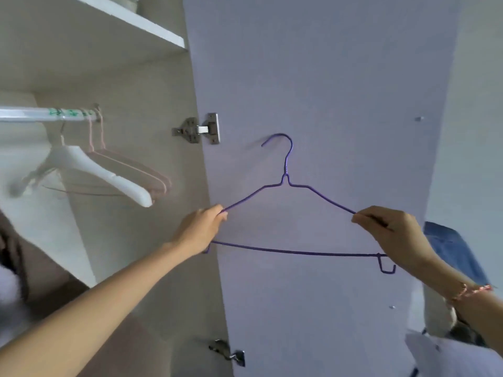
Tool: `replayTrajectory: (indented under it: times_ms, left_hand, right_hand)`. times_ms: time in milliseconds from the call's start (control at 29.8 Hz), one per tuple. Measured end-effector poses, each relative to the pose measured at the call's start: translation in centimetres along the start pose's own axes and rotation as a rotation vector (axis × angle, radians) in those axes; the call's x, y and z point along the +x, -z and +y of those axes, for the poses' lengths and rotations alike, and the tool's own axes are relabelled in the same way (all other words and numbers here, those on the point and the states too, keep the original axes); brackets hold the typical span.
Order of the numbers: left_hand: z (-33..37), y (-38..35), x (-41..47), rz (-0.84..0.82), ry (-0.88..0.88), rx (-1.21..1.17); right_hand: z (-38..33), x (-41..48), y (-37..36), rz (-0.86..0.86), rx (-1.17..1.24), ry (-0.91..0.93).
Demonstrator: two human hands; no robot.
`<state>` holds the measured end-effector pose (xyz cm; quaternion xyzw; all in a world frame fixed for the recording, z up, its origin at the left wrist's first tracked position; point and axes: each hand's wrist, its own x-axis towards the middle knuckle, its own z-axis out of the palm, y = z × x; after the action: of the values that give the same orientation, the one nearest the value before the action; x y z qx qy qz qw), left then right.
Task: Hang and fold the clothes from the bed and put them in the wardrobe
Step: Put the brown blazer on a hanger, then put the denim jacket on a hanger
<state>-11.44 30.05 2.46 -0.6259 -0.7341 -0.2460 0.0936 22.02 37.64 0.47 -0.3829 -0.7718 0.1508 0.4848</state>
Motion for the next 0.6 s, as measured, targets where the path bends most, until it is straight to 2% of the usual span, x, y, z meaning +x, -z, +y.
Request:
replayTrajectory:
  times_ms: [101,201,235,269,302,336,369,403,470,604]
  left_hand:
    - [2.9,-2.3,-2.6,-0.037,-0.003,-0.217]
    - [10.5,-7.1,-5.4,-0.204,0.078,-0.604]
    - [11.0,-7.8,-5.6,-0.218,0.075,-0.653]
    - [17.1,-11.3,-7.4,-0.358,0.029,-0.708]
    - [18.3,-12.0,-7.7,-0.366,0.019,-0.716]
    - [22.1,-14.3,-9.0,-0.413,-0.009,-0.753]
    - [25.6,-16.2,-10.2,-0.459,-0.015,-0.772]
    - [26.5,-16.9,-10.5,-0.436,-0.006,-0.781]
    - [32.6,-20.2,-12.8,-0.469,-0.07,-0.78]
    - [42.1,-24.6,-18.0,-0.573,-0.132,-0.827]
  right_hand:
    - [3.5,-3.8,6.0,0.06,-0.023,-0.072]
    - [8.3,-10.7,13.8,0.116,-0.144,-0.307]
    - [9.5,-11.0,14.0,0.095,-0.133,-0.34]
    - [11.1,-16.7,19.1,0.131,-0.227,-0.487]
    - [12.3,-17.4,19.4,0.113,-0.277,-0.504]
    - [13.0,-21.0,22.2,0.101,-0.347,-0.613]
    - [13.6,-24.4,24.7,0.06,-0.418,-0.647]
    - [13.5,-25.5,24.8,-0.005,-0.419,-0.678]
    - [13.0,-31.1,28.7,-0.072,-0.452,-0.854]
    - [13.5,-41.8,34.1,-0.305,-0.658,-0.976]
